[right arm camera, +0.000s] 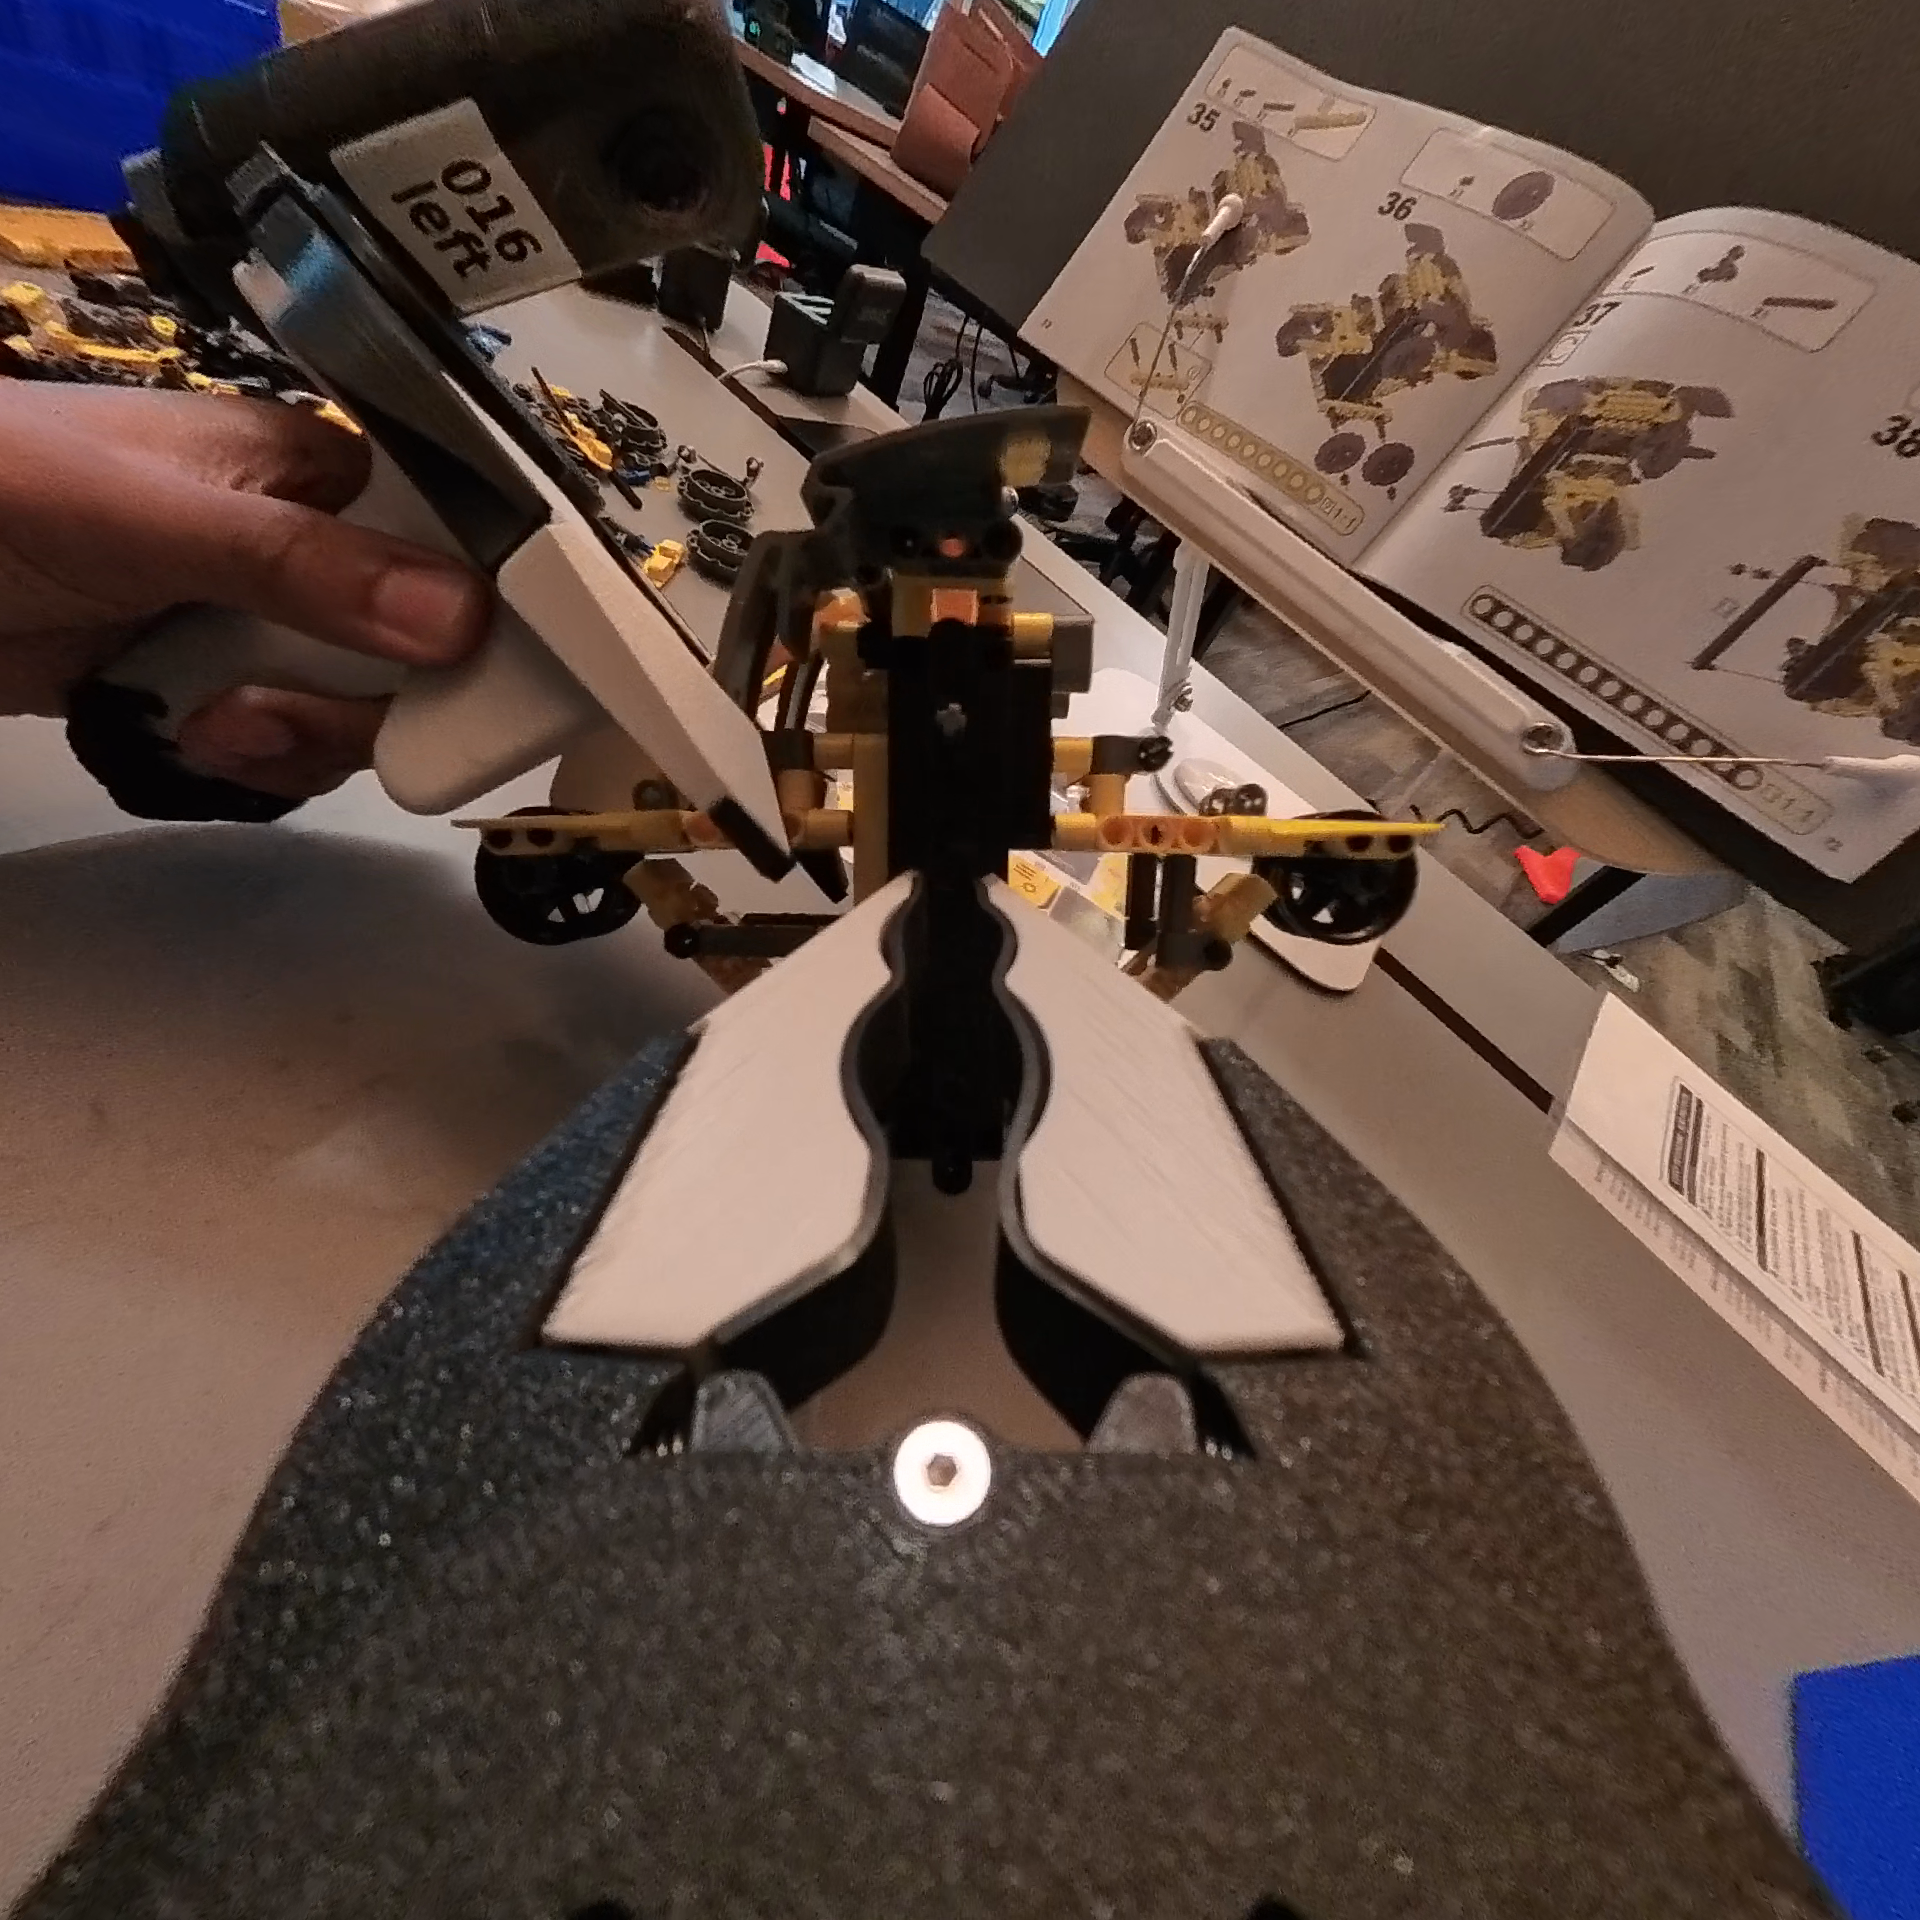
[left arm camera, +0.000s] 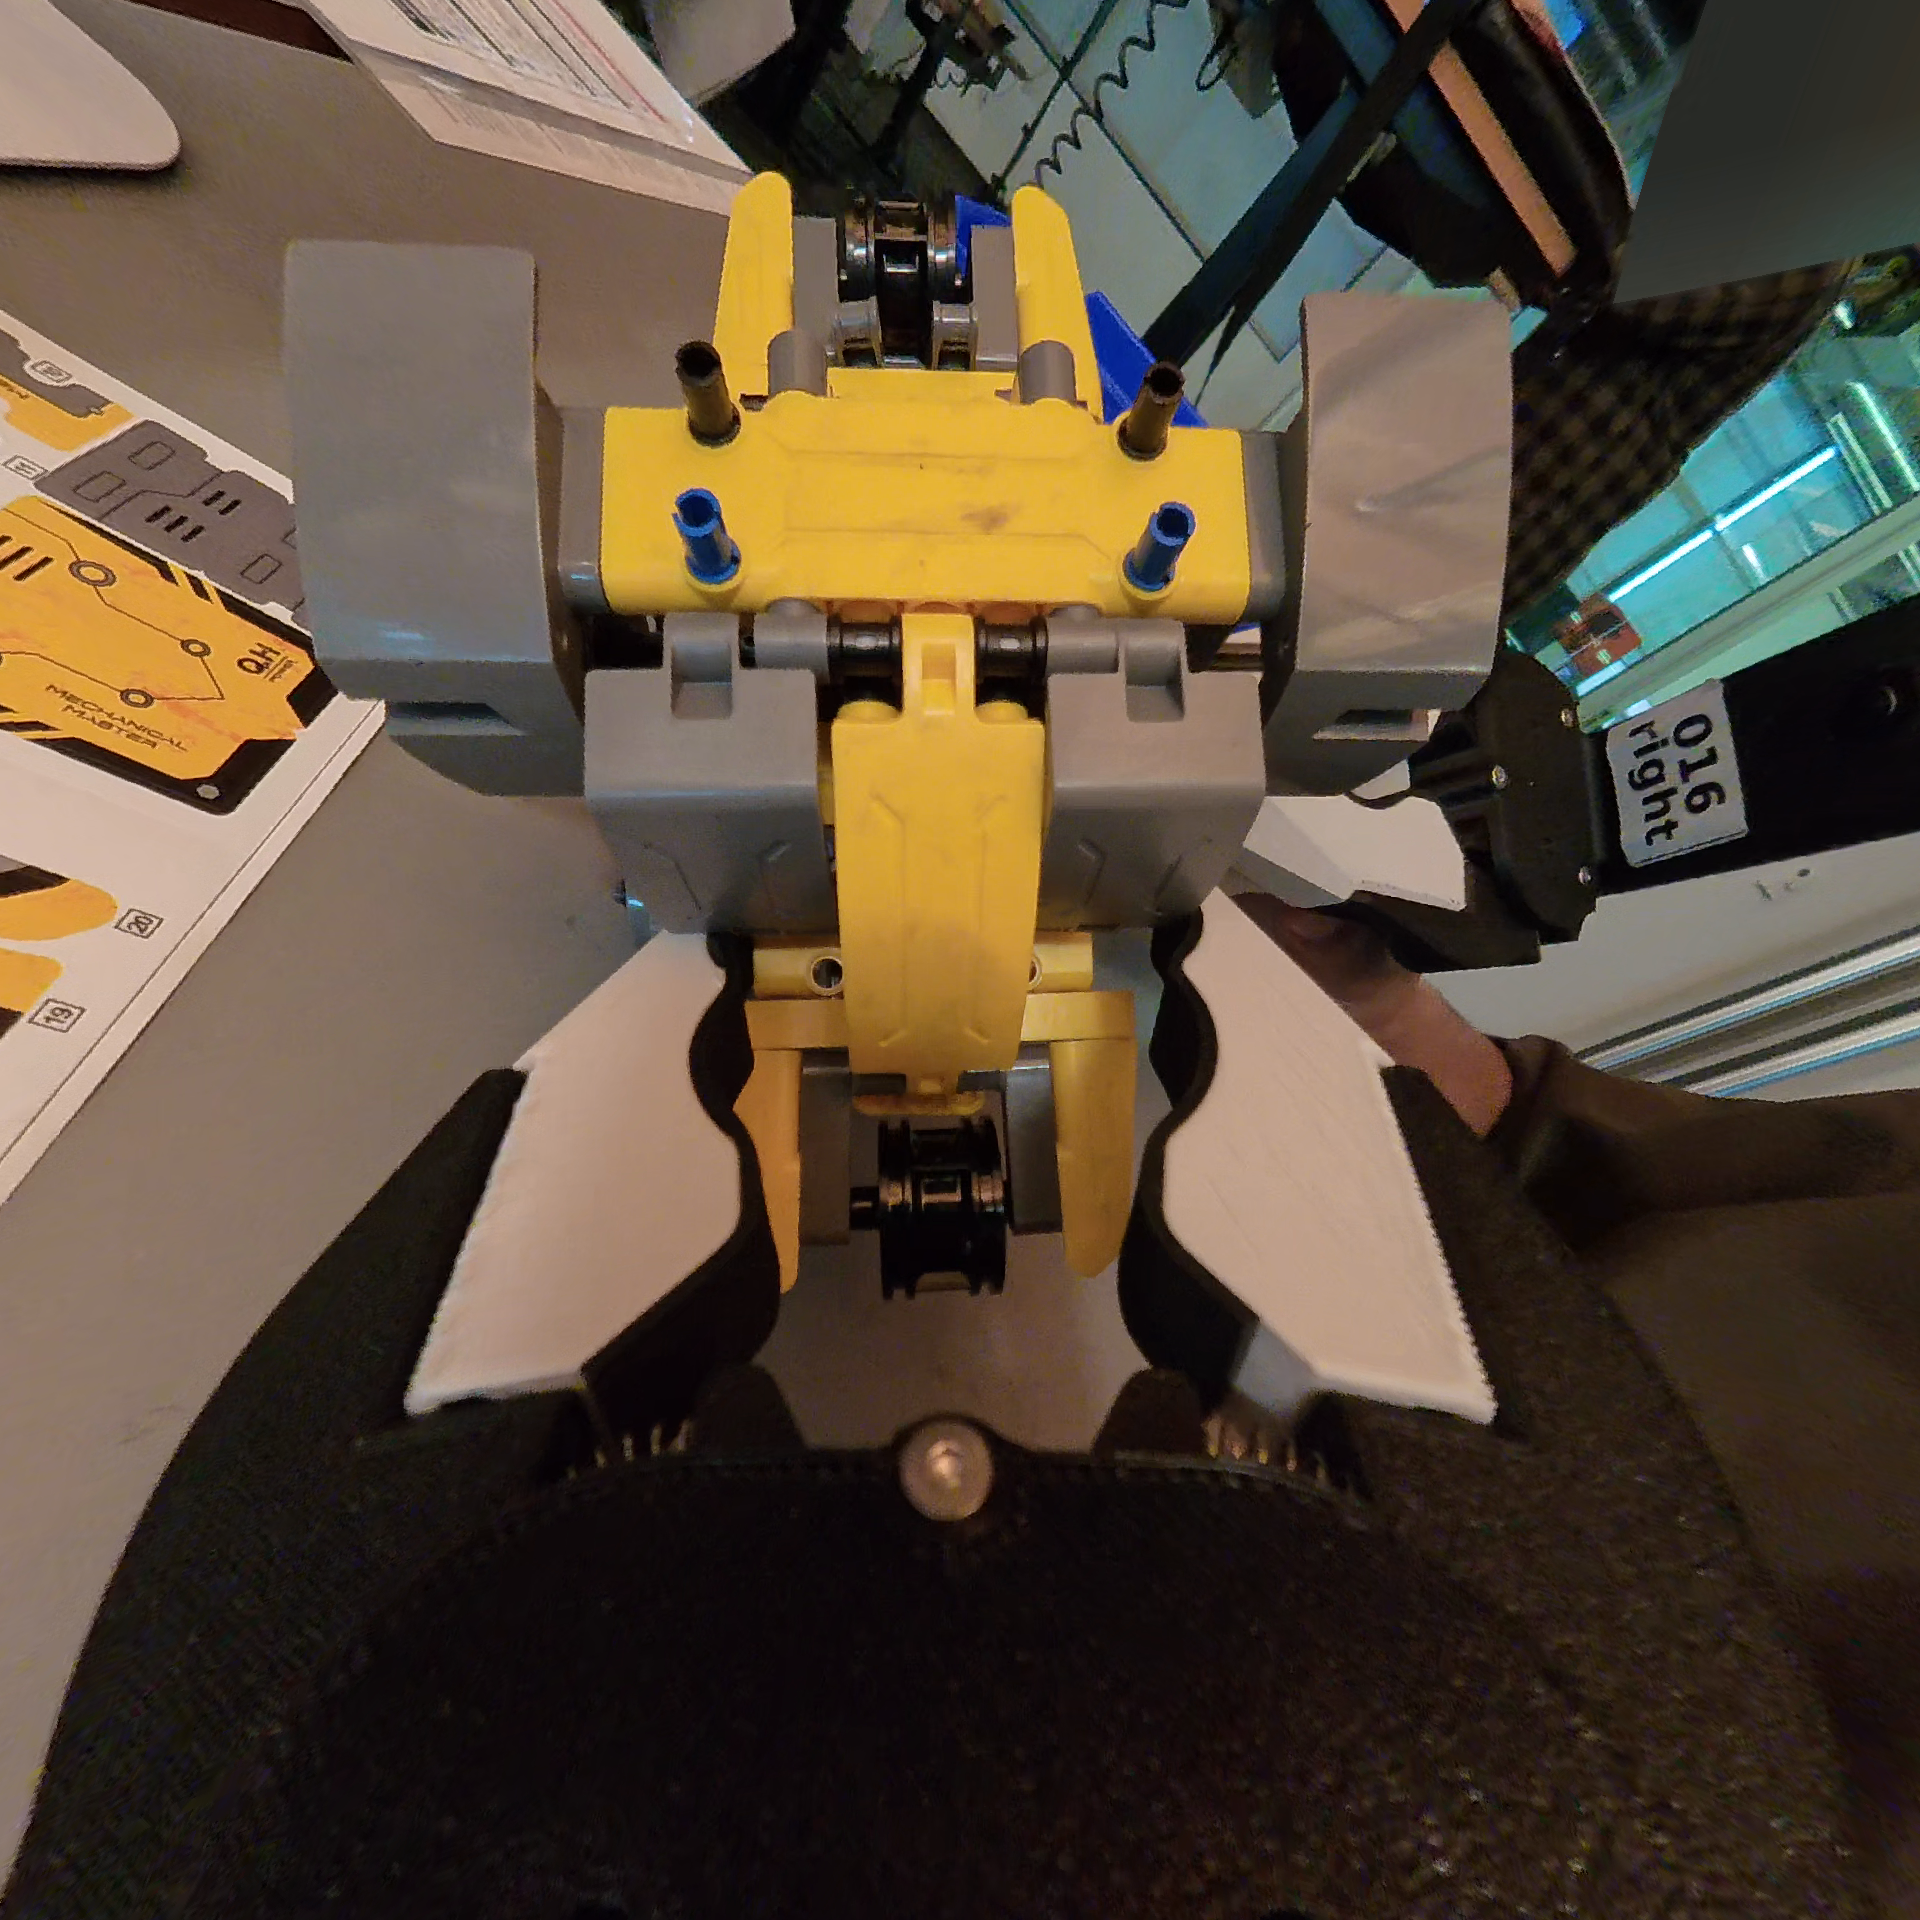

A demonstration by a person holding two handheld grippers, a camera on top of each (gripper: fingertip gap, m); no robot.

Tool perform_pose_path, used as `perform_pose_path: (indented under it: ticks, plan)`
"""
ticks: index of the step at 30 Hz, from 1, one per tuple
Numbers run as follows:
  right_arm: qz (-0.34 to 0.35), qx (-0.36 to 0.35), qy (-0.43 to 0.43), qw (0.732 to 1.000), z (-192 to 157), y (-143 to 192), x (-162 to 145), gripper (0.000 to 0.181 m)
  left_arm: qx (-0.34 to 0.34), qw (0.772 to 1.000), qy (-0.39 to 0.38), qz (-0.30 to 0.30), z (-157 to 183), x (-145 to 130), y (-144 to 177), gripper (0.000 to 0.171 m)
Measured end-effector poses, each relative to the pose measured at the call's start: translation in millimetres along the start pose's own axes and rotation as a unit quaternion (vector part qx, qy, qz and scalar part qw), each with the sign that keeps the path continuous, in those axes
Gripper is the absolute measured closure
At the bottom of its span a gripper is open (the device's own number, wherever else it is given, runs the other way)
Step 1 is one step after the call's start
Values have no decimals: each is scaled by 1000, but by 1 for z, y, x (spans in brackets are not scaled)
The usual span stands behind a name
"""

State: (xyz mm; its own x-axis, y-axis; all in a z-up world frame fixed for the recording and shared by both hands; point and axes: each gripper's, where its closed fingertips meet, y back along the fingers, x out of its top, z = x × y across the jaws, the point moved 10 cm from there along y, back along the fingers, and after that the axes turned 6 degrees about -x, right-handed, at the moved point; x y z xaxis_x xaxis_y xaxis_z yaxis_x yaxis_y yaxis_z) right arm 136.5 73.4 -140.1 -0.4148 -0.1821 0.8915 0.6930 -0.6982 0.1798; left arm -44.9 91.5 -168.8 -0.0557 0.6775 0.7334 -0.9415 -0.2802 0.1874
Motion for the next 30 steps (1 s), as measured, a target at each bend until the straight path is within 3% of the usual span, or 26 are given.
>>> perform_pose_path:
  ticks: [3, 6, 13, 19, 26, 30]
  plan:
    - [3, -3, 5, 1000, 0, 0, 0, 169, -3, 1000, -1, 0, 0, 0, 0, 95]
    - [-1, 16, -4, 1000, 0, 0, -2, 144, -7, 1000, 1, 0, -1, 0, 2, 96]
    - [55, 93, -104, 989, 35, 17, -8, 132, -27, 999, -16, -25, -4, 2, 9, 96]
    - [23, 215, -312, 925, 74, 17, -39, 129, -70, 997, 5, -30, -14, 1, 20, 96]
    - [-3, 281, -365, 888, 53, 0, -50, 111, -107, 994, 24, -23, -24, -1, 27, 95]
    - [-17, 313, -370, 875, 41, -5, -52, 115, -117, 993, 24, -26, -27, -2, 28, 95]
